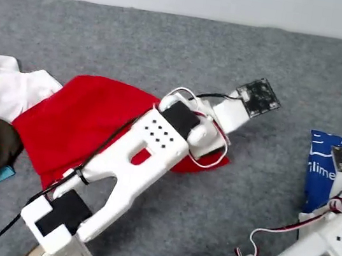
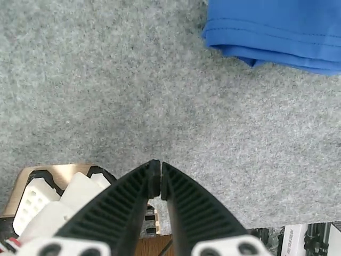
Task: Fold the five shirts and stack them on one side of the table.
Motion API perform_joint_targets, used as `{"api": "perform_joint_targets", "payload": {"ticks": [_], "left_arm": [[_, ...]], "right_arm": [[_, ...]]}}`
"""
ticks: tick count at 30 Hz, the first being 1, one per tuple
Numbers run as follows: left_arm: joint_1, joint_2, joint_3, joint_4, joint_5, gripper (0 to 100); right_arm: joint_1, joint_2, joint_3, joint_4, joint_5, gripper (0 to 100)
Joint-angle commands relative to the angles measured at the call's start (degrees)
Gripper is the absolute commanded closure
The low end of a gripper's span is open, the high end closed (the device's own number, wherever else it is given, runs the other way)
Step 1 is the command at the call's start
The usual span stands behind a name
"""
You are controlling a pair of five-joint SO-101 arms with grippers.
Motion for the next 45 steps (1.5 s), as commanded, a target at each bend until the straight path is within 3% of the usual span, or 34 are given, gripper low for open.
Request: {"api": "perform_joint_targets", "payload": {"ticks": [1,5,10,17,20,28,38,45], "left_arm": [[0.79,-1.14,-5.05,5.63,1.41,84],[-1.05,-3.78,-7.43,9.14,2.11,82],[-6.33,-7.47,-7.52,11.34,0.97,82],[-20.92,-10.64,-7.43,18.37,-0.35,83],[-27.87,-12.92,-7.16,19.43,-0.18,83],[-37.54,-15.12,-6.55,24.53,-0.35,83],[-41.93,-15.56,1.27,22.59,-0.09,83],[-42.81,-15.56,4.88,20.13,0.09,83]], "right_arm": [[-0.66,-1.1,-0.44,1.63,-0.53,97.9],[-6.37,-1.01,-0.44,1.36,-0.7,97.9],[-21.76,-0.4,-0.53,0.48,-9.41,97.7],[-40.92,14.37,-0.97,0.84,-27.25,79.4],[-46.46,20.7,-1.05,-0.04,-28.92,78.1],[-55.08,30.9,-6.33,-7.08,-27.34,77.9],[-62.64,42.42,-7.12,-17.1,-27.43,77.9],[-62.99,49.45,-7.12,-23.34,-27.34,78.3]]}}
